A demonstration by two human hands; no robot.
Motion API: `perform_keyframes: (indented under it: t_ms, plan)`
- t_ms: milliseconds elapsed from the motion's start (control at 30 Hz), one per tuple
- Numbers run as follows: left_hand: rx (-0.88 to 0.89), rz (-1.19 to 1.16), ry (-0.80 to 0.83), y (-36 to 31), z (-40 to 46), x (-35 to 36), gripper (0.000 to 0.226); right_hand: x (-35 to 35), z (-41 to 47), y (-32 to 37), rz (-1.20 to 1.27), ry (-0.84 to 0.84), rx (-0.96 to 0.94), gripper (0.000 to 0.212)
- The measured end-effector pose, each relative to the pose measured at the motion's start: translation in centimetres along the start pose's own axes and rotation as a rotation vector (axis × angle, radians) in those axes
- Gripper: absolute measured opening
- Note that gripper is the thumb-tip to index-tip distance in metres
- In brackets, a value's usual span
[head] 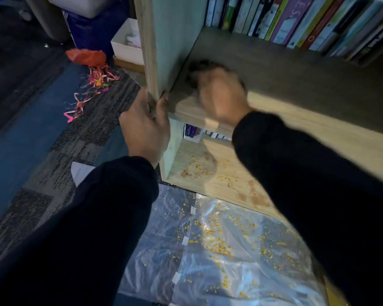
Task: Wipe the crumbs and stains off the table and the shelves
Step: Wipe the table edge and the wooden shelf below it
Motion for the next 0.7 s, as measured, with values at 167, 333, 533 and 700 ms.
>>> perform_keyframes:
  t_ms: [167, 333, 533, 700]
  plan:
    - [-0.004, -0.009, 0.067, 1.1, 0.4, 0.1, 0.044, -0.2, -6.2, -3.1, 0.169, -0.055, -0.160, 0.052]
    - [0.025, 0.039, 0.004, 0.1, -0.1, 0.0, 0.043, -0.5, -1.6, -9.5, -0.062, -0.103, 0.191, 0.047]
    - [0.015, 0.051, 0.007, 0.2, -0.1, 0.2, 0.046, -0.5, 2.1, -5.9, -0.031, -0.036, 0.137, 0.032]
    - [0.032, 0.074, 0.034, -0.2, 0.1, -0.2, 0.042, -0.6, -2.7, -8.0, 0.084, 0.010, -0.144, 0.035]
Point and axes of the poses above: each hand's wrist, its own z-axis towards the middle knuckle, its own x-axis out of the palm, y = z × x, the point moved 1 cm from there along z, towards the middle knuckle, and after that the axes turned 6 degrees about -z, right-handed, at the moved point
